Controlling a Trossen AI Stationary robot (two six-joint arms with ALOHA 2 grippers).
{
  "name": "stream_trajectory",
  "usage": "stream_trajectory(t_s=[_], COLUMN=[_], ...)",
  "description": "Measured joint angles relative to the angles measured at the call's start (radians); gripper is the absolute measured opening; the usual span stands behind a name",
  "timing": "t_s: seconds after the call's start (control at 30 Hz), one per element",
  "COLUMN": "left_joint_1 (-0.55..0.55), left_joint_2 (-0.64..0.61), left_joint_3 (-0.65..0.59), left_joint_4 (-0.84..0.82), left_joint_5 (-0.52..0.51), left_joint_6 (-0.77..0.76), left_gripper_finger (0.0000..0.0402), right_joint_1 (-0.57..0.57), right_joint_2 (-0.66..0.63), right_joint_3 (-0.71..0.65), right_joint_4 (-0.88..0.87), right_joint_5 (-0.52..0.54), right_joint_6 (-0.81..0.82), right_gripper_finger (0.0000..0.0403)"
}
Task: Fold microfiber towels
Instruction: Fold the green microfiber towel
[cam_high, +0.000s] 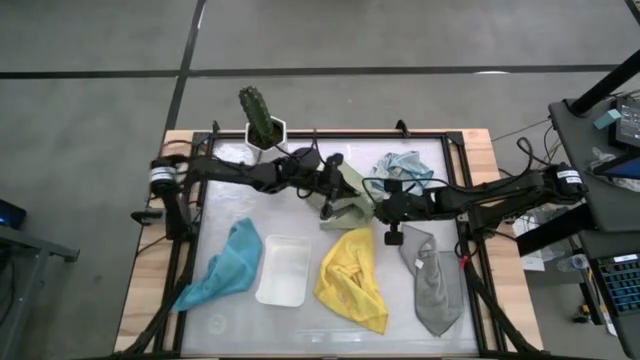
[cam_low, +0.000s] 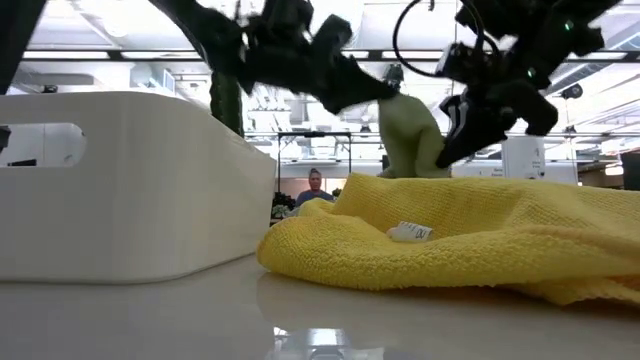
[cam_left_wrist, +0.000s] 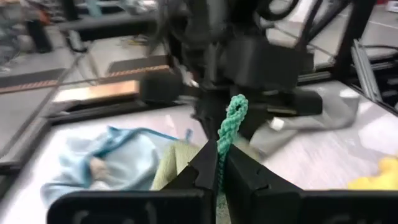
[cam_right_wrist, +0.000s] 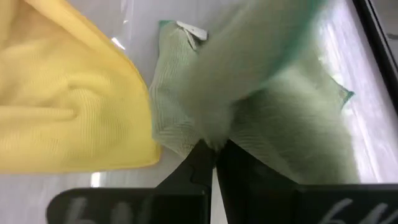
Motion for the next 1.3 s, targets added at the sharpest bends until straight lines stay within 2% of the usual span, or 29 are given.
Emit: stream_trajectory(t_s=[0.17, 0.33, 0.43, 0.6, 0.7, 0.83, 0.93, 1.07, 1.2, 1.3], left_joint_1=[-0.008, -0.036, -0.043, -0.070, -0.102, -0.149, -0.167, -0.175, -0.179, -0.179], left_joint_2=[-0.142, -0.260, -0.323, -0.398, -0.425, -0.431, -0.428, -0.406, -0.401, -0.403], left_joint_3=[0.000, 0.000, 0.000, 0.000, 0.000, 0.000, 0.000, -0.008, -0.026, -0.035], left_joint_4=[-0.117, -0.219, -0.257, -0.348, -0.499, -0.696, -0.796, -0.884, -0.879, -0.874], left_joint_5=[-0.095, -0.254, -0.297, -0.316, -0.411, -0.647, -0.743, -0.761, -0.764, -0.764], left_joint_6=[-0.001, 0.007, 0.006, -0.043, -0.055, -0.088, -0.165, -0.237, -0.239, -0.239], left_gripper_finger=[0.0000, 0.0000, 0.0000, 0.0000, 0.0000, 0.0000, 0.0000, 0.0000, 0.0000, 0.0000], right_joint_1=[-0.003, -0.004, -0.022, -0.043, -0.042, -0.042, -0.042, -0.040, -0.039, -0.039], right_joint_2=[-0.009, -0.009, -0.009, -0.010, -0.010, -0.010, -0.010, -0.009, -0.008, -0.003], right_joint_3=[0.132, 0.275, 0.369, 0.488, 0.501, 0.445, 0.360, 0.194, 0.018, -0.093], right_joint_4=[-0.105, -0.203, -0.262, -0.353, -0.360, -0.360, -0.340, -0.205, 0.052, 0.236], right_joint_5=[0.011, 0.035, 0.034, 0.035, 0.024, 0.025, 0.026, -0.018, -0.166, -0.198], right_joint_6=[-0.083, -0.163, -0.163, -0.100, -0.049, 0.035, 0.105, 0.170, 0.233, 0.269], right_gripper_finger=[0.0008, 0.0008, 0.0010, 0.0045, 0.0079, 0.0128, 0.0158, 0.0187, 0.0200, 0.0199])
